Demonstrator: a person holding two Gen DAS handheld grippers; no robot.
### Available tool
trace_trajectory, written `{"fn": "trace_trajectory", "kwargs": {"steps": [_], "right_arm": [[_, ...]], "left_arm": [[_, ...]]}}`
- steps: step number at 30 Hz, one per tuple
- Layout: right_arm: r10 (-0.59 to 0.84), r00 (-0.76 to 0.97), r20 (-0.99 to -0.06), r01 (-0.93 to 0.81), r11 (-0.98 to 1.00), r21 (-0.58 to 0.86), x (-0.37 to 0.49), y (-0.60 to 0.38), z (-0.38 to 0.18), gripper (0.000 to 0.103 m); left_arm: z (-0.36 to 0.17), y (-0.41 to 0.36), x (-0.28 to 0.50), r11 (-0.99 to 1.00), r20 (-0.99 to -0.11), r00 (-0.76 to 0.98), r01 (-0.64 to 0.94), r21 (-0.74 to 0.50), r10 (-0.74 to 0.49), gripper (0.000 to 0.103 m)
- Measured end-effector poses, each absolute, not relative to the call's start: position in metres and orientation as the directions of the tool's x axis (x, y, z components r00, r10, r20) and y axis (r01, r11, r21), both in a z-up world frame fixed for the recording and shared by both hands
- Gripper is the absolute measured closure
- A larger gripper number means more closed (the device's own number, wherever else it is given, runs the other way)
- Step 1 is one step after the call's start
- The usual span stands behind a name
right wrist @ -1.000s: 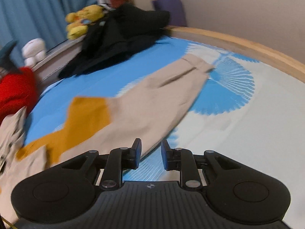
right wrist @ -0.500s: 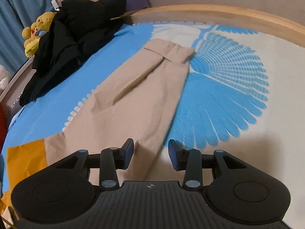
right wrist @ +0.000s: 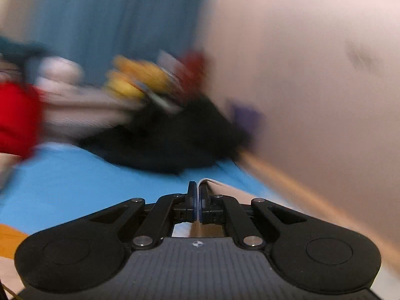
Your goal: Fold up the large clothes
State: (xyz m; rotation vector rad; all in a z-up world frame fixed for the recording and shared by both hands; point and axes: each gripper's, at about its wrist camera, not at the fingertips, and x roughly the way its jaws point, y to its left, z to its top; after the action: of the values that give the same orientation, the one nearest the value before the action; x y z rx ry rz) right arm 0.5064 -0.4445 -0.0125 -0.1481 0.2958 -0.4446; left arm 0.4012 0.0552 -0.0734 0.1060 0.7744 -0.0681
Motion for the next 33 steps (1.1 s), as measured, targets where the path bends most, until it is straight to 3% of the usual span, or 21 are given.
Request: {"fn": "trace_trajectory", "kwargs": {"steps": [4, 8, 11, 13, 16, 24, 27, 30, 33], "right_arm": [[-0.025, 0.975, -0.220, -0.032, 0.967, -0.253, 0.469, -0.273, 0.006, 0.103], [0.314, 0.822, -0.475, -0.428, 0.891, -0.152, 0.442, -0.157, -0.039, 0.102], [0.334, 0.686, -0.647, -0.496, 0.864, -0.080, 0.424, -0.121, -0.080, 0.101], [0.323, 0.659, -0.679, -0.467, 0.884, -0.033, 0.406, -0.122, -0.084, 0.100], [0.280, 0.683, -0.675, -0.372, 0.928, 0.008, 0.378, -0.137, -0.067, 0.089], [0.076, 0.796, -0.600, 0.130, 0.947, 0.292, 0.332, -0.252, -0.045, 0.078], [-0.005, 0.778, -0.628, 0.299, 0.882, 0.364, 0.338, -0.287, -0.061, 0.078], [-0.059, 0.767, -0.639, 0.394, 0.829, 0.397, 0.341, -0.314, -0.070, 0.078], [-0.024, 0.764, -0.645, 0.413, 0.786, 0.460, 0.342, -0.330, -0.075, 0.076]], "left_arm": [[-0.063, 0.086, 0.407, 1.000, -0.703, 0.711, 0.026, 0.011, -0.010, 0.057], [-0.056, 0.114, 0.410, 0.998, -0.711, 0.703, -0.035, -0.045, -0.007, 0.057], [-0.054, 0.125, 0.410, 0.997, -0.720, 0.694, -0.051, -0.066, -0.012, 0.057], [-0.054, 0.128, 0.410, 0.996, -0.724, 0.690, -0.050, -0.078, -0.022, 0.057], [-0.057, 0.124, 0.410, 0.995, -0.723, 0.689, -0.034, -0.091, -0.042, 0.057], [-0.073, 0.070, 0.413, 0.988, -0.698, 0.701, 0.065, -0.137, -0.143, 0.057], [-0.083, 0.033, 0.410, 0.980, -0.682, 0.703, 0.155, -0.125, -0.199, 0.057], [-0.097, -0.011, 0.406, 0.964, -0.670, 0.701, 0.250, -0.090, -0.244, 0.047], [-0.111, -0.053, 0.400, 0.943, -0.659, 0.701, 0.331, -0.037, -0.272, 0.043]]}}
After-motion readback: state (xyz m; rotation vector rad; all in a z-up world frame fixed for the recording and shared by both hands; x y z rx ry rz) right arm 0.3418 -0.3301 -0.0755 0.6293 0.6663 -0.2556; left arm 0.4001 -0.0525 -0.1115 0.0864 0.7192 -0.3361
